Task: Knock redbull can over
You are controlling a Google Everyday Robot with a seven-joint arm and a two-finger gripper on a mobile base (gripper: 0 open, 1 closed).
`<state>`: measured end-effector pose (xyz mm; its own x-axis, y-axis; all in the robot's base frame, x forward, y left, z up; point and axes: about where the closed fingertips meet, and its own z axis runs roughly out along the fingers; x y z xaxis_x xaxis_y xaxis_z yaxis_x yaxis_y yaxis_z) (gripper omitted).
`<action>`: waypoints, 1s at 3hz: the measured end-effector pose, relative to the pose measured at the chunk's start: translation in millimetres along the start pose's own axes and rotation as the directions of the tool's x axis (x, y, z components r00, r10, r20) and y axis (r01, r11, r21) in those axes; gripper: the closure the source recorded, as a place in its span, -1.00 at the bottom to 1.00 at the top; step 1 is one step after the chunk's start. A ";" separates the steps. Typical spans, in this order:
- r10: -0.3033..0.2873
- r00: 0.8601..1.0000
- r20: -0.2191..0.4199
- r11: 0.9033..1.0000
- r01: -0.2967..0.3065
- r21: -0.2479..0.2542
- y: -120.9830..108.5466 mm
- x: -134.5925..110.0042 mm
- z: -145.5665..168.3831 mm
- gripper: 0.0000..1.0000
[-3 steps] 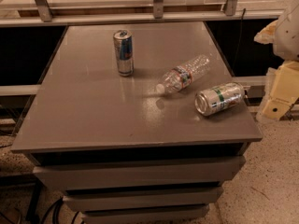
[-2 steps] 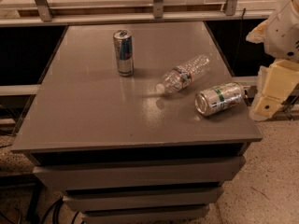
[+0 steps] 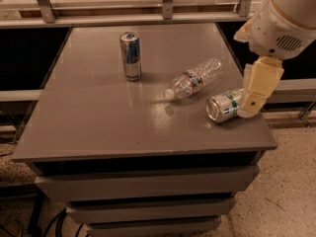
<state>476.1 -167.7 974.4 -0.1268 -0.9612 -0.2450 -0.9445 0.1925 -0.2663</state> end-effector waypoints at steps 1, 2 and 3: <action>0.007 1.000 0.012 1.000 -0.008 0.025 -13.6 -19.9 9.1 -1.00; 0.038 0.999 0.017 0.998 -0.039 0.045 -31.7 -39.8 16.6 -1.00; 0.075 0.997 0.028 0.996 -0.076 0.041 -47.6 -61.7 28.1 -1.00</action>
Offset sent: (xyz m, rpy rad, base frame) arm 0.0689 0.0560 0.0030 0.0361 -0.0440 -0.0900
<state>537.4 -112.1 976.0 -0.1890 -0.9380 -0.2905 -0.9188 0.2734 -0.2849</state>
